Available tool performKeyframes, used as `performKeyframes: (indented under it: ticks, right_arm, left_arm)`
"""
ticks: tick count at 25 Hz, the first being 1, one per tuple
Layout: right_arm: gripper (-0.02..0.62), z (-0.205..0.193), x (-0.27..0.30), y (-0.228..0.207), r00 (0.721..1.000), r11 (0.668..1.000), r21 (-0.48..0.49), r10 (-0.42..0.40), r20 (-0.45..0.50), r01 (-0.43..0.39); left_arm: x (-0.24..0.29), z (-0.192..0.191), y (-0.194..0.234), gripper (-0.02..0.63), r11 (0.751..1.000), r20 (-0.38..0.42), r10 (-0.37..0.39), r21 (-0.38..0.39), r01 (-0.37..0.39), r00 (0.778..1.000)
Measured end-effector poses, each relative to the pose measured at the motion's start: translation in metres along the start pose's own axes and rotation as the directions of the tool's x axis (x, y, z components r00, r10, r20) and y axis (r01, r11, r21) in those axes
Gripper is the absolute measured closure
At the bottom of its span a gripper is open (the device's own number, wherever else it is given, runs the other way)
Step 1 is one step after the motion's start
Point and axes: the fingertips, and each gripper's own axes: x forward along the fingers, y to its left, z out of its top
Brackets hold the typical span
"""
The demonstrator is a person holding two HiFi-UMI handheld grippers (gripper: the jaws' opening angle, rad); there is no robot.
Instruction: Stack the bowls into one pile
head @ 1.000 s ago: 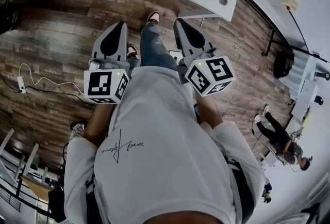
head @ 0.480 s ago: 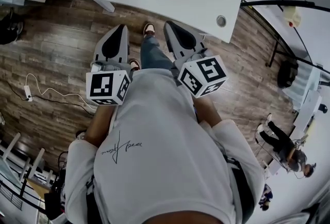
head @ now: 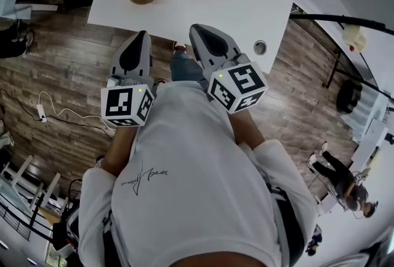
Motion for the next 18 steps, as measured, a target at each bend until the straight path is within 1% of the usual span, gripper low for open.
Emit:
performKeyframes:
  ticks: [5,10,15,18]
  right_arm:
    - [0.586,0.011,0.014,-0.031,1.000,1.000,0.027,0.003,-0.005,-0.003]
    - [0.586,0.020,0.025,-0.051,1.000,0.999,0.048,0.003,-0.006,-0.003]
    - [0.586,0.019,0.039,-0.064,0.999,0.997,0.069,-0.036,-0.024,0.037]
    - [0.586,0.022,0.048,-0.066,0.998,0.996,0.064,-0.060,-0.029,0.062]
  left_arm:
    - [0.033,0.012,-0.002,0.603,1.000,-0.013,0.011,0.025,-0.011,1.000]
    - [0.050,0.017,0.004,0.603,0.999,-0.026,0.038,0.020,-0.037,0.999]
    - [0.062,0.023,0.016,0.603,0.999,-0.028,0.038,0.018,-0.038,0.999]
    - [0.070,0.030,0.029,0.603,0.999,-0.018,0.028,0.025,-0.027,0.999]
